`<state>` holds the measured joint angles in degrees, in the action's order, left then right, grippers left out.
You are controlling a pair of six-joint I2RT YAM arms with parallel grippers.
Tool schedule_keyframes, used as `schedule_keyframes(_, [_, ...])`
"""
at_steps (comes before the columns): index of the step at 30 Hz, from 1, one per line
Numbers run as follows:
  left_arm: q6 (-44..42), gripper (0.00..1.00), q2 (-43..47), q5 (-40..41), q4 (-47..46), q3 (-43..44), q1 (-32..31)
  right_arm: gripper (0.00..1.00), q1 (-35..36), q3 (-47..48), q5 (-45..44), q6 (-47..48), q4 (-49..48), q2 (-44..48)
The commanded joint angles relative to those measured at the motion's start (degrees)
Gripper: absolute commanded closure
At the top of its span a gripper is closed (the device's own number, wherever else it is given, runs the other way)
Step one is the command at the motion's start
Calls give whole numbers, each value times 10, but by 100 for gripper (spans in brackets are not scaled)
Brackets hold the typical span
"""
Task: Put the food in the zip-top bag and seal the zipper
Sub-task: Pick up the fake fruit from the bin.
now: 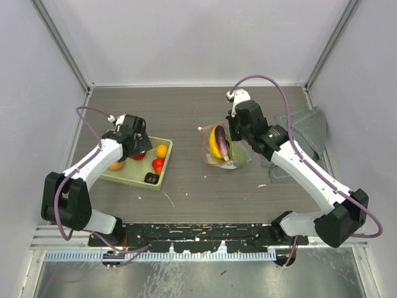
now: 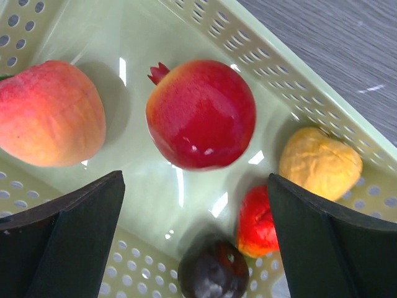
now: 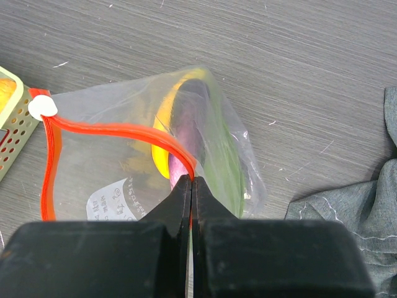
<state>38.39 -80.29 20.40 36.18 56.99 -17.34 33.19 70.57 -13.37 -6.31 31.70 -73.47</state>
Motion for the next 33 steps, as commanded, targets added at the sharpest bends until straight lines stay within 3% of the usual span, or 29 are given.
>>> schedule_keyframes(1, [-8,2,-29,16,-55,25,20,100,-3,6,2,2,-29,23])
schedule_keyframes(15, [-10,0,-150,-47,-118,47,63,100,-2,10,28,4,-24,11])
schedule_keyframes(20, [-10,11,-140,-52,-117,38,63,100,-2,8,28,4,-23,12])
schedule_keyframes(27, [-6,43,-86,-62,-115,14,62,100,-2,10,35,2,-23,13])
schedule_keyframes(33, [-1,50,-22,-99,-109,-9,58,100,-2,10,42,-1,-23,14])
